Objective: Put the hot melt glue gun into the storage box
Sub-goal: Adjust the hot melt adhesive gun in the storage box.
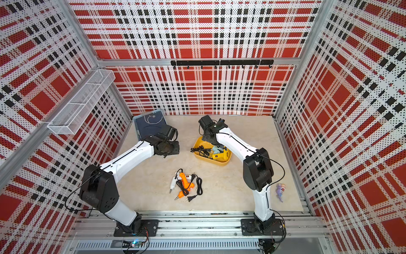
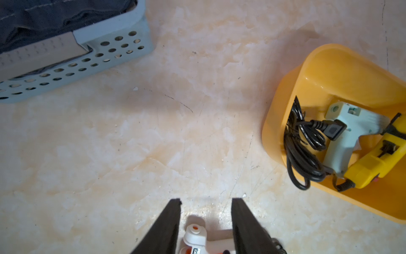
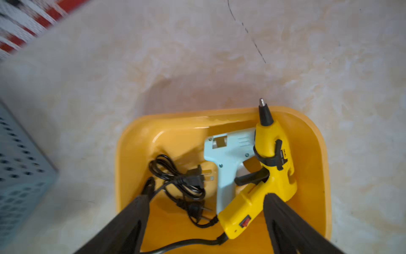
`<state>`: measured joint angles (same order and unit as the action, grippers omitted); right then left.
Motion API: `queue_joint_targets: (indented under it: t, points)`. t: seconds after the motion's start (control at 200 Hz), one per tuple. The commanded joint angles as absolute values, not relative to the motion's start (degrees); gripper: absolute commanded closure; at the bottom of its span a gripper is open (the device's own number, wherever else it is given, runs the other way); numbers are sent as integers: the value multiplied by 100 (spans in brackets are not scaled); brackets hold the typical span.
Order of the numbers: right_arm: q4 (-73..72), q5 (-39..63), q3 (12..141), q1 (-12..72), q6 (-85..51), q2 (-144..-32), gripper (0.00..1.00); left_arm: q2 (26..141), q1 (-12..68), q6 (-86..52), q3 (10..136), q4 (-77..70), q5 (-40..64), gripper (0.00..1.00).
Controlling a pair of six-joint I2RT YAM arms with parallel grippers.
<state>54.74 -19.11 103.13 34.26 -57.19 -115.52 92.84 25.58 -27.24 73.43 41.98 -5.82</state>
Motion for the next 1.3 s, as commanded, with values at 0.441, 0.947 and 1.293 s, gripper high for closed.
queue_joint_targets:
  t: [0.441,0.947,1.293]
  points:
    - [5576,-2024,9744,2928,-4650,-11677,14,9271,2591,-2887,7492,4159,-608,55]
    - [5008,-1494,9703,2480,-4008,-12091,31,9316,2606,-2915,7638,4239,-668,56]
    - [5436,-1403,9666,2437,-4334,-11797,70,9308,2594,-2909,7605,4257,-739,56]
